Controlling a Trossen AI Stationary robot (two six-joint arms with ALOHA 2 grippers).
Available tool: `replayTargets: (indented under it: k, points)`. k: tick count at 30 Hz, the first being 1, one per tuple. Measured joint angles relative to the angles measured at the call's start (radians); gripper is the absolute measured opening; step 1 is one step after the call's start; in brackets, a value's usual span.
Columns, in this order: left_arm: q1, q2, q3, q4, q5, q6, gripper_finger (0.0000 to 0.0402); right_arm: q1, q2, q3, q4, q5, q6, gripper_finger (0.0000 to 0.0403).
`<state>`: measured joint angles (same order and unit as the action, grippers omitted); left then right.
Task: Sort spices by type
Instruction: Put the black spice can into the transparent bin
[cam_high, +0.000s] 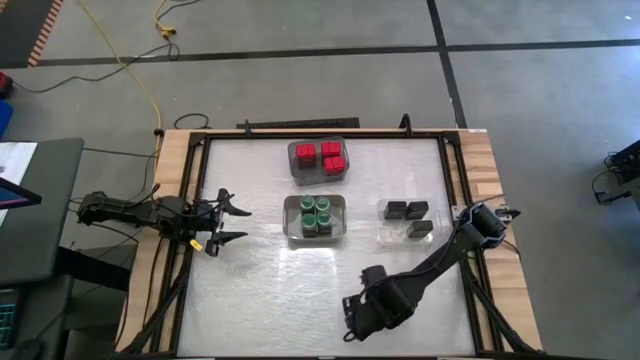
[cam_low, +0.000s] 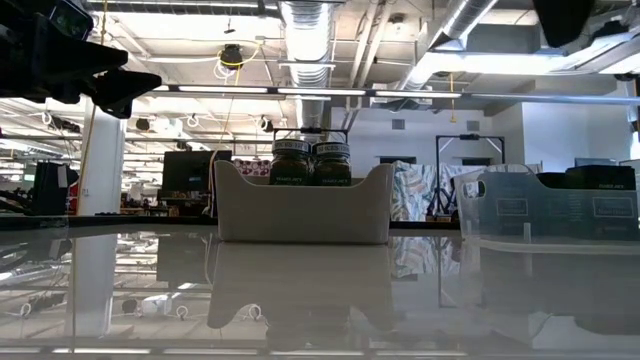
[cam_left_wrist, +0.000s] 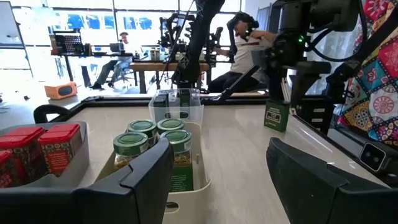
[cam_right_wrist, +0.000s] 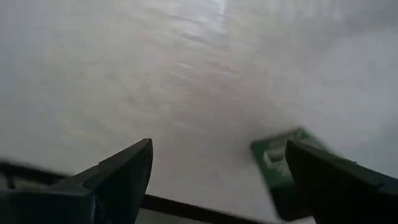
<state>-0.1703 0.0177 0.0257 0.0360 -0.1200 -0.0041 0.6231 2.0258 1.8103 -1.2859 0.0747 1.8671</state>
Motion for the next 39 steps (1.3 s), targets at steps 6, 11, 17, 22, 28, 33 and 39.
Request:
replayTargets:
  k: [6,11,17,22,28,33,39]
  points:
    - [0.000,0.000,0.000,0.000,0.000,0.000,0.0247,-0.030,0.000,0.000,-0.001,0.000,-0.384,0.0391]
    - [0.000,0.000,0.000,0.000,0.000,0.000,0.0247,-0.068,0.000,0.000,-0.025,0.003,-0.727,0.0391]
    - [0.000,0.000,0.000,0.000,0.000,0.000,0.0247,-0.133,-0.001,0.000,-0.117,-0.011,-0.812,0.0391]
    - [0.000,0.000,0.000,0.000,0.000,0.000,0.0247,-0.120,-0.008,0.000,-0.217,-0.004,-0.837,0.0387]
    - [0.000,0.000,0.000,-0.001,0.000,0.000,0.0247,-0.058,-0.110,-0.085,-0.263,0.093,-0.864,0.0358]
    - [0.000,0.000,0.000,-0.001,0.000,0.000,0.0247,0.019,-0.286,-0.335,-0.270,0.114,-0.857,0.0338]
    - [0.000,0.000,0.000,-0.001,0.000,0.000,0.0247,0.173,-0.555,-0.612,-0.152,0.107,-0.790,0.0333]
